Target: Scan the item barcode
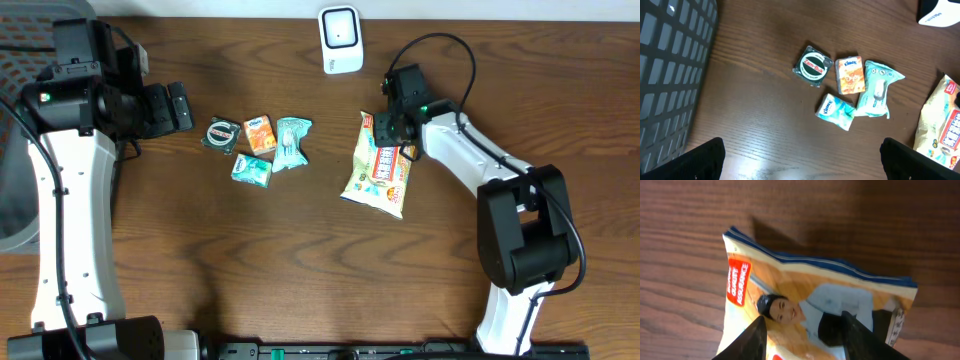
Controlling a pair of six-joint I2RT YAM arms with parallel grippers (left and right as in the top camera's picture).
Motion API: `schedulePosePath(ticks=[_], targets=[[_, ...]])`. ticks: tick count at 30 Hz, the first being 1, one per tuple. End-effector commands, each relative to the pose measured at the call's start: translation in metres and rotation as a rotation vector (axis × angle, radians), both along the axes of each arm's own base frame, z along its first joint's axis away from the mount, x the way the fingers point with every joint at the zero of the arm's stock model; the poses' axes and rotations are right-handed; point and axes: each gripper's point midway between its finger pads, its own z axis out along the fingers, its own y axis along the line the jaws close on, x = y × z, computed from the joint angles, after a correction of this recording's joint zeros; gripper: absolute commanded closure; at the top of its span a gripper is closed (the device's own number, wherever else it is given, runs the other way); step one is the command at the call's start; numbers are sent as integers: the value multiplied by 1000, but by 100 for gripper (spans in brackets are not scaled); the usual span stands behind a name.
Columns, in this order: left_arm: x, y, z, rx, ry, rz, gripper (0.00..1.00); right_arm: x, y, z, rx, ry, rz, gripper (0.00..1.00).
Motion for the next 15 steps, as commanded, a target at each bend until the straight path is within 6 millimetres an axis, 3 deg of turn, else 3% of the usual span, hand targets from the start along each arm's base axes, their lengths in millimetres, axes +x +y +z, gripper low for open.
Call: schedulePosePath(ticks=[1, 2, 4, 7, 9, 12, 15], targets=[[0, 1, -2, -3, 7, 9, 2, 24, 12, 38, 76, -43, 17, 57], [0, 1, -2, -3, 7, 9, 2, 26, 13, 55, 77, -35, 17, 58], [0, 1, -2, -3, 7, 9, 2, 20, 15, 69, 77, 2, 24, 62], [0, 1, -2, -3, 7, 9, 2, -13, 25, 72, 98, 141, 93, 70], [0, 1, -2, -3, 7, 9, 2, -47, 28, 61, 92, 276, 114, 75], [0, 1, -2, -3, 7, 9, 2, -92, 27, 36, 33, 435, 135, 90], [0, 1, -2, -3, 7, 9, 2, -117, 21, 8, -53, 494, 113, 99]])
